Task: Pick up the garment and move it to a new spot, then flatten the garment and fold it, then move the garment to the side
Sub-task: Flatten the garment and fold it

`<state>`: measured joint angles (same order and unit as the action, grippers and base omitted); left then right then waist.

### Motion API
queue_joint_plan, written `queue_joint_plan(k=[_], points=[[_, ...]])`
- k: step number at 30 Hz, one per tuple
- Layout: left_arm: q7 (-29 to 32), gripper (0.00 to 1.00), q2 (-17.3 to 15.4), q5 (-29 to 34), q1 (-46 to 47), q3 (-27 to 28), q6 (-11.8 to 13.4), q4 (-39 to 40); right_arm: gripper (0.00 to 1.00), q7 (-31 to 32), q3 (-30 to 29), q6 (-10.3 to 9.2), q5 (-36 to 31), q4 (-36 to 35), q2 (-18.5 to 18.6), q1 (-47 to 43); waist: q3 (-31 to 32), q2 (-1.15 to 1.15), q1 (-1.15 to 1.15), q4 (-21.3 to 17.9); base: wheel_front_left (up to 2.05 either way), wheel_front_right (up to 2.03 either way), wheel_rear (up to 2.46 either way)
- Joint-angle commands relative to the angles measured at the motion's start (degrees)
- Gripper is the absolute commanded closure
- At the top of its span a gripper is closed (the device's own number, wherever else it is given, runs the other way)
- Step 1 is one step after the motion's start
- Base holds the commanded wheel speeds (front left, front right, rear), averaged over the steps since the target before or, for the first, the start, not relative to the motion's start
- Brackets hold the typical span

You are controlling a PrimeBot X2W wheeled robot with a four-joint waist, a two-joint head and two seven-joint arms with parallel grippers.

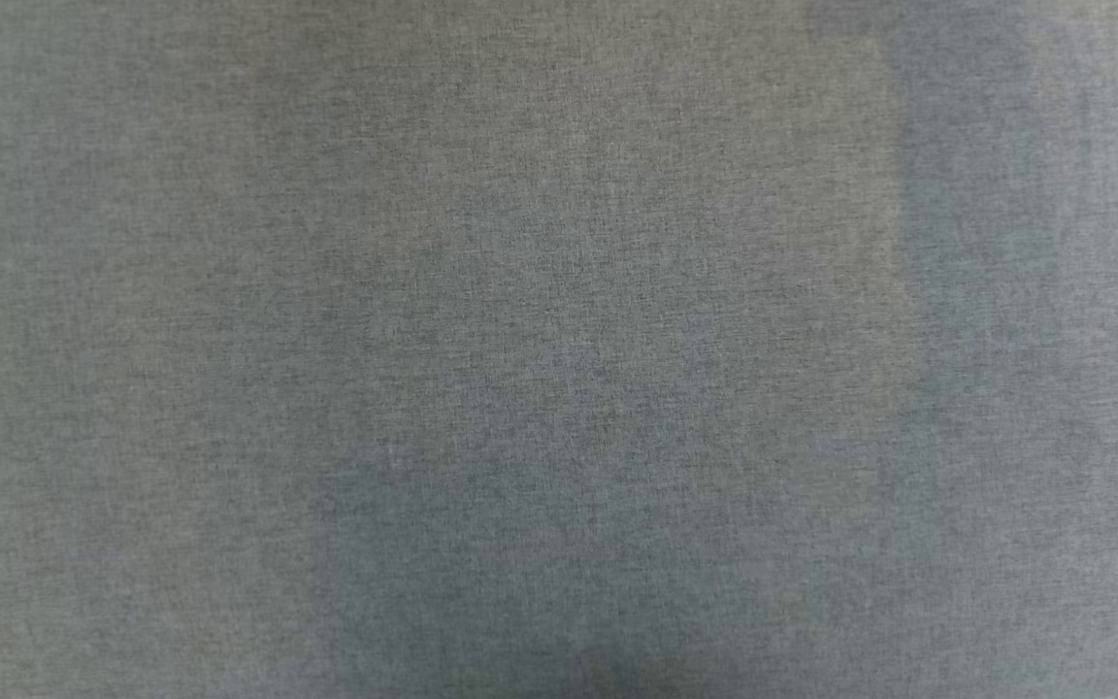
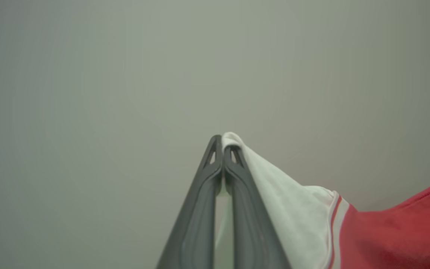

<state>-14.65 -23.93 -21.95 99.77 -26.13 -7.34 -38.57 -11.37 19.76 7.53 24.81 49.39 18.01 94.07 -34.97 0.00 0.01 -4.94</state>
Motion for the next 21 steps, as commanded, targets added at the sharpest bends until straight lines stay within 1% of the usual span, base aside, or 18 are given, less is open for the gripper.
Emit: queue_joint_plan(k=[1,5,10,13,16,21], points=[[-0.31,1.00,-0.58,-0.84,-2.83,0.13,-0.14,1.12,1.00,-0.64,1.19,-0.04,1.17,0.19,-0.38,-2.14,1.10,0.00,-0.01,0.21,0.00,0.00,0.00],[-0.33,1.00,-0.68,-0.83,-12.00,1.07,0.01,4.76,1.00,-1.69,4.50,-0.04,4.59,-0.30,0.12,-7.46,2.96,0.00,-0.01,1.16,0.00,0.00,0.00],[-0.34,1.00,-0.57,-0.72,-24.36,3.62,1.26,10.24,1.00,-2.10,9.53,-0.04,9.32,-2.53,1.97,-15.68,5.84,0.00,-0.01,2.12,0.00,0.00,0.00],[-0.34,1.00,-0.81,-0.55,-32.30,4.64,1.59,13.19,1.00,-2.12,12.35,-0.04,12.55,-4.50,3.68,-21.06,7.85,0.00,-0.01,2.54,0.00,0.00,0.00],[-0.34,1.00,-0.83,0.11,-39.00,4.41,1.71,15.20,1.00,-1.93,14.99,-0.04,15.14,-6.80,5.94,-26.41,9.83,0.00,-0.01,3.38,0.00,0.00,0.00],[-0.34,1.00,0.13,-0.81,-51.49,5.27,2.67,18.55,1.00,-1.52,19.48,-0.04,18.87,-11.58,9.47,-36.24,14.34,0.00,-0.01,4.20,0.00,0.00,0.00]])
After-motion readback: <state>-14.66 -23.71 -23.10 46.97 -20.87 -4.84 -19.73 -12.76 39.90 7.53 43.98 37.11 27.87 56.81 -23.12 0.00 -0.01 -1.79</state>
